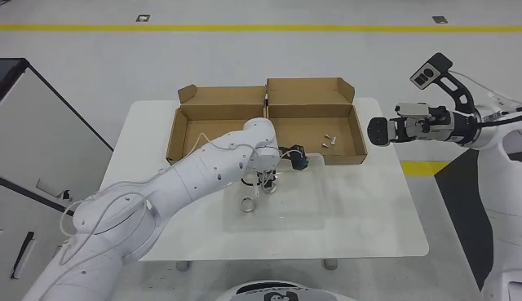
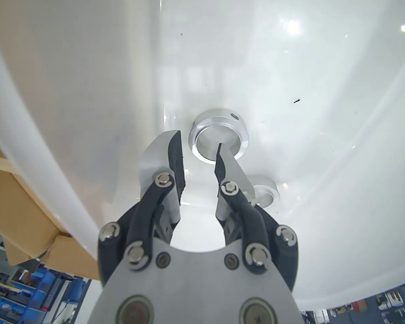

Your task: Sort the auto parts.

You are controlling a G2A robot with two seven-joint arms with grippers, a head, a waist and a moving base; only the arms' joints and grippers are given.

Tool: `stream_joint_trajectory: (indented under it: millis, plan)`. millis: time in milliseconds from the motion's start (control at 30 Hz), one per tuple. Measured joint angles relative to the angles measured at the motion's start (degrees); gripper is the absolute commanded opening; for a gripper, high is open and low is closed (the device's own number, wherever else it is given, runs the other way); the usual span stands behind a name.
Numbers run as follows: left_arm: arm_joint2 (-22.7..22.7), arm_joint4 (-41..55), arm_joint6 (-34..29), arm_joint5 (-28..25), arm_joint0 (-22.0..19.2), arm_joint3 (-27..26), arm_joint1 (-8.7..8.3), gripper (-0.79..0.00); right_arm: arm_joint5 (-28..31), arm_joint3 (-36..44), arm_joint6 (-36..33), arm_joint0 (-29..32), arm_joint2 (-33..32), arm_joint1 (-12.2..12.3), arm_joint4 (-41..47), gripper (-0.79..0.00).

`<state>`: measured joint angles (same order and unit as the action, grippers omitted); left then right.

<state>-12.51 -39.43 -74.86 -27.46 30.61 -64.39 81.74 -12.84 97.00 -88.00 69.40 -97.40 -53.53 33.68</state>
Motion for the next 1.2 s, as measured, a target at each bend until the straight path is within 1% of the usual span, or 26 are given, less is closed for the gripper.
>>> stream_joint_trajectory:
  millis: [267,333,533,733,933,1133,1200]
  plan:
    - [-0.06,-0.09,-0.18,-0.99,-0.03,1.73,1.08,-0.505,0.00,0.00,0.00,0.00,0.00,0.00,0.00,0.000]
    - [-0.16,0.12,-0.32,-1.39,0.03,2.00,1.19,-0.483,0.00,0.00,0.00,0.00,0.00,0.00,0.00,0.000]
    - [0.30,0.93,-0.07,-1.90,0.11,2.21,1.22,-0.462,0.00,0.00,0.00,0.00,0.00,0.00,0.00,0.000]
    - [1.51,2.92,0.43,-2.40,-0.38,1.47,0.67,-0.449,0.00,0.00,0.00,0.00,0.00,0.00,0.00,0.000]
    - [2.72,5.92,0.75,-2.72,-1.35,-0.30,-0.32,-0.446,0.00,0.00,0.00,0.00,0.00,0.00,0.00,0.000]
    - [2.77,6.64,0.43,-2.40,-1.17,-2.26,-1.44,-0.446,0.00,0.00,0.00,0.00,0.00,0.00,0.00,0.000]
    - [2.77,6.30,0.32,-2.29,-1.21,-2.30,-1.69,-0.425,0.00,0.00,0.00,0.00,0.00,0.00,0.00,0.000]
